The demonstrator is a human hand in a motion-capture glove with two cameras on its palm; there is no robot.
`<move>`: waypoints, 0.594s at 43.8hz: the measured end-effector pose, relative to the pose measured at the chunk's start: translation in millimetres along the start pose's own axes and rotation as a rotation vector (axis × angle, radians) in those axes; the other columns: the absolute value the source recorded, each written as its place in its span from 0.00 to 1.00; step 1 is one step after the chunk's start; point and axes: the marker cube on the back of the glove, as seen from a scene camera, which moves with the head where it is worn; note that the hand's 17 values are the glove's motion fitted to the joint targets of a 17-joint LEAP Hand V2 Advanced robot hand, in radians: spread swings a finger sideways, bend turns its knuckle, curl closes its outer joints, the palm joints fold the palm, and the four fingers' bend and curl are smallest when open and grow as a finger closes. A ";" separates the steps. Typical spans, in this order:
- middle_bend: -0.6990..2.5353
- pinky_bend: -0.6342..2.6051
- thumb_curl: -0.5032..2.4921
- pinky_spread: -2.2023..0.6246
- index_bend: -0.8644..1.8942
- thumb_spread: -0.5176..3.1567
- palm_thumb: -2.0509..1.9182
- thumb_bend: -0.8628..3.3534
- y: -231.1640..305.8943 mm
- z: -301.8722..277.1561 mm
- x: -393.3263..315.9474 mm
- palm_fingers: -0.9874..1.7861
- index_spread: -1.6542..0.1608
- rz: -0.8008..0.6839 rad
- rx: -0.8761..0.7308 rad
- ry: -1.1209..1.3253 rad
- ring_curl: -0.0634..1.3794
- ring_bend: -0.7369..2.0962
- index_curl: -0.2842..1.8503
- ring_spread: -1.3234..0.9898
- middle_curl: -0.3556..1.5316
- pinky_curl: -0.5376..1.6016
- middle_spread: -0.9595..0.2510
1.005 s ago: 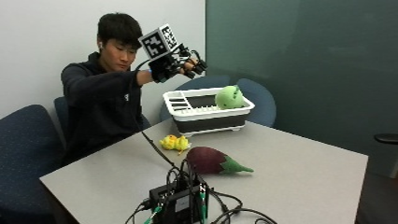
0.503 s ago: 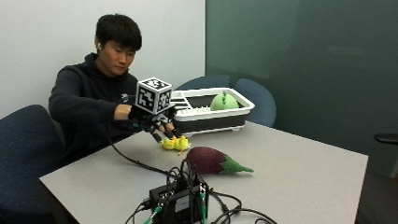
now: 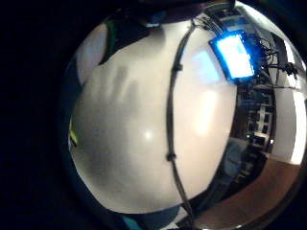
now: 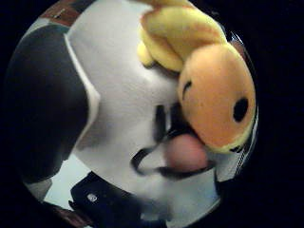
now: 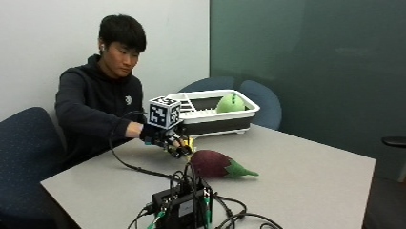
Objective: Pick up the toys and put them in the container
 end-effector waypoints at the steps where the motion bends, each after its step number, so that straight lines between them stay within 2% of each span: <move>1: 0.28 0.37 0.27 0.79 0.61 0.50 0.55 0.22 -0.6 -0.6 1.1 0.38 0.82 -0.004 0.011 -0.001 0.12 0.31 0.39 0.57 0.35 0.38 0.81; 9: 0.36 0.31 0.31 0.79 0.69 0.51 0.63 0.26 -8.0 -30.8 27.2 0.47 0.82 0.021 0.166 -0.096 0.10 0.32 0.43 0.55 0.39 0.36 0.73; 15: 0.40 0.30 0.33 0.78 0.71 0.50 0.65 0.27 -14.2 -102.8 51.4 0.47 0.84 0.067 0.277 -0.147 0.10 0.32 0.45 0.53 0.42 0.36 0.67; 19: 0.40 0.30 0.34 0.78 0.72 0.49 0.66 0.27 -9.1 -164.3 34.3 0.46 0.84 0.040 0.369 -0.184 0.11 0.32 0.46 0.52 0.43 0.37 0.65; 26: 0.41 0.30 0.36 0.78 0.72 0.48 0.66 0.26 3.5 -242.5 -36.7 0.46 0.85 -0.115 0.468 -0.190 0.11 0.33 0.47 0.51 0.44 0.37 0.62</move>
